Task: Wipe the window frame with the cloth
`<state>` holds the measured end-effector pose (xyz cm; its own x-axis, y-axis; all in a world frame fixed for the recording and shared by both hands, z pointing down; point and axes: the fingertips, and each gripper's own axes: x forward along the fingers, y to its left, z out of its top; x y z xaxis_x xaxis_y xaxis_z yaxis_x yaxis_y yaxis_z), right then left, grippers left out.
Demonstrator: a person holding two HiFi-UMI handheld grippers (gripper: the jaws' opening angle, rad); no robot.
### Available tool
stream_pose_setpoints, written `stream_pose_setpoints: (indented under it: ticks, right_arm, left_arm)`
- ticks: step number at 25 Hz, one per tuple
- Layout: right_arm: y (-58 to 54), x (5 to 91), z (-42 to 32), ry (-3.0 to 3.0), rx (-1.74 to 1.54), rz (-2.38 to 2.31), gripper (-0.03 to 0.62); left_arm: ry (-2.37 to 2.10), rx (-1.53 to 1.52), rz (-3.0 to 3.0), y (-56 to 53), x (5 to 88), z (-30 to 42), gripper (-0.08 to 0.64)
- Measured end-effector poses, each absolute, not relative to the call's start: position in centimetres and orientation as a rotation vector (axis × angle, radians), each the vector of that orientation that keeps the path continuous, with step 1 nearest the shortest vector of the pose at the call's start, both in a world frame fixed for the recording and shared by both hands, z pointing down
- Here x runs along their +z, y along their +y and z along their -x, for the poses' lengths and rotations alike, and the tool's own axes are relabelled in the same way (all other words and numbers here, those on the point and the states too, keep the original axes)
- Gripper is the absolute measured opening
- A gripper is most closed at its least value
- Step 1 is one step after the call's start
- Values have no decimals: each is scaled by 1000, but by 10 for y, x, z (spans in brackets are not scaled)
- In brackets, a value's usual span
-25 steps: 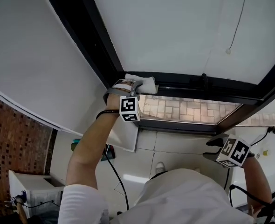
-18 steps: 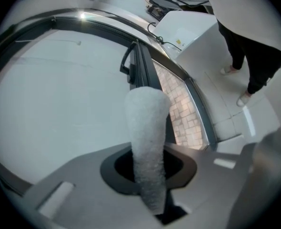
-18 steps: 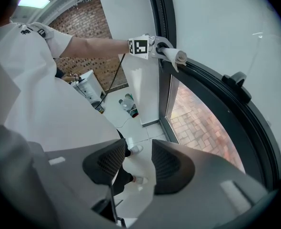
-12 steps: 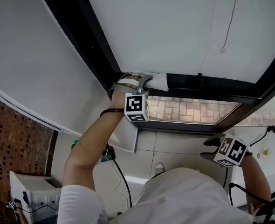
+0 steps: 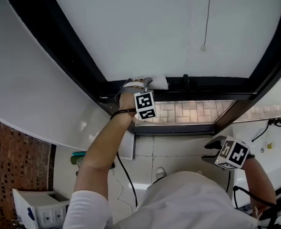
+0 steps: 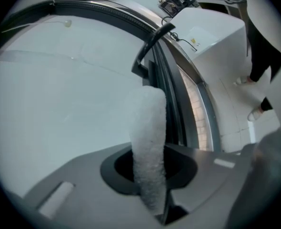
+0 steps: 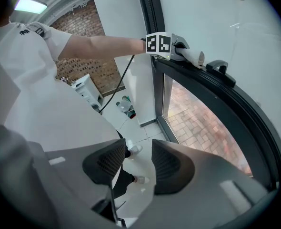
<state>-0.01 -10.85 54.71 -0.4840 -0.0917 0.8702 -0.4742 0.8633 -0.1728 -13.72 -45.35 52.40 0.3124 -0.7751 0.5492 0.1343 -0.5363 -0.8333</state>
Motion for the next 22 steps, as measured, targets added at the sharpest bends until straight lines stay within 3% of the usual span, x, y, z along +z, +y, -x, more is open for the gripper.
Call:
stream_pose_setpoints:
  ticks: [12,22]
  right_arm:
    - [-104,550,-20,-2087,527,-435,176]
    - [-102,550,-54,-2114,471,-425,176]
  left_arm:
    - [414,-1428,1742,-405,536,151,89]
    - [464,-1267,1727,-372,427,76,89]
